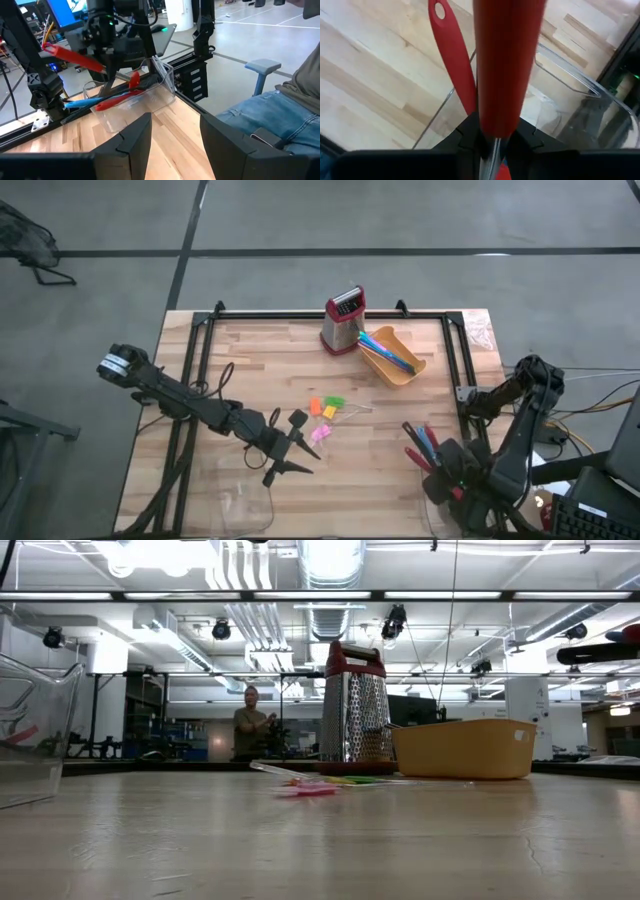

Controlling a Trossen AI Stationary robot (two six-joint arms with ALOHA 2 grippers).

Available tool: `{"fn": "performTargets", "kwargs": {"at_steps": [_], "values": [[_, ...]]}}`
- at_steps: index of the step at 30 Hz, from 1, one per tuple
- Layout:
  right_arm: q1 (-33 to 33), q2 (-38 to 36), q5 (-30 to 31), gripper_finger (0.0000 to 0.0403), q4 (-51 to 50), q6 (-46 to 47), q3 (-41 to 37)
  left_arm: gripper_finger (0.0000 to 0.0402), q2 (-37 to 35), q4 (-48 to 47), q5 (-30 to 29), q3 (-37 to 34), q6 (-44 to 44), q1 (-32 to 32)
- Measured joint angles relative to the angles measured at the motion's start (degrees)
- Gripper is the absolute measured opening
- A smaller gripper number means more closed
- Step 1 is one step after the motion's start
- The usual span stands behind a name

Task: Pick & Place Kitchen Items
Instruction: Put the red draining spoon into the right transparent bin, then put the yellow spatula into the left transparent bin

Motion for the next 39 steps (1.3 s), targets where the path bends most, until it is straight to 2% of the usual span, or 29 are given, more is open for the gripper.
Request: {"fn": "performTargets", "kwargs": {"at_steps": [6, 19, 24, 28, 31, 39], "values": [[0.06, 0.0, -2.01, 0.0107, 1.09, 1.58, -1.43, 0.0175, 0.0, 0.02, 0.0, 0.0, 0.0, 0.0], [-0.05, -0.76, -1.75, 0.0182, 0.13, -0.03, -0.63, 0.0174, 0.0, -0.02, 0.0, -0.15, -0.41, 0.04], [-0.04, -0.85, 6.53, 0.0191, 0.21, -4.58, 3.24, 0.0174, 0.0, -0.7, -0.02, -0.15, -1.91, 0.04], [-0.04, -0.87, 18.57, 0.0189, 1.13, -11.16, 6.4, 0.0174, 0.0, -1.97, -0.84, -0.15, -4.61, 0.04], [-0.35, -0.87, 26.22, 0.0182, 4.04, -18.43, 7.73, 0.0174, 0.0, -2.44, -4.11, -0.17, -6.93, 0.04], [-4.54, 0.24, 37.88, 0.0159, 9.21, -33.36, 7.62, 0.0174, 0.02, -8.57, -15.53, -0.17, -12.31, 0.04]]}}
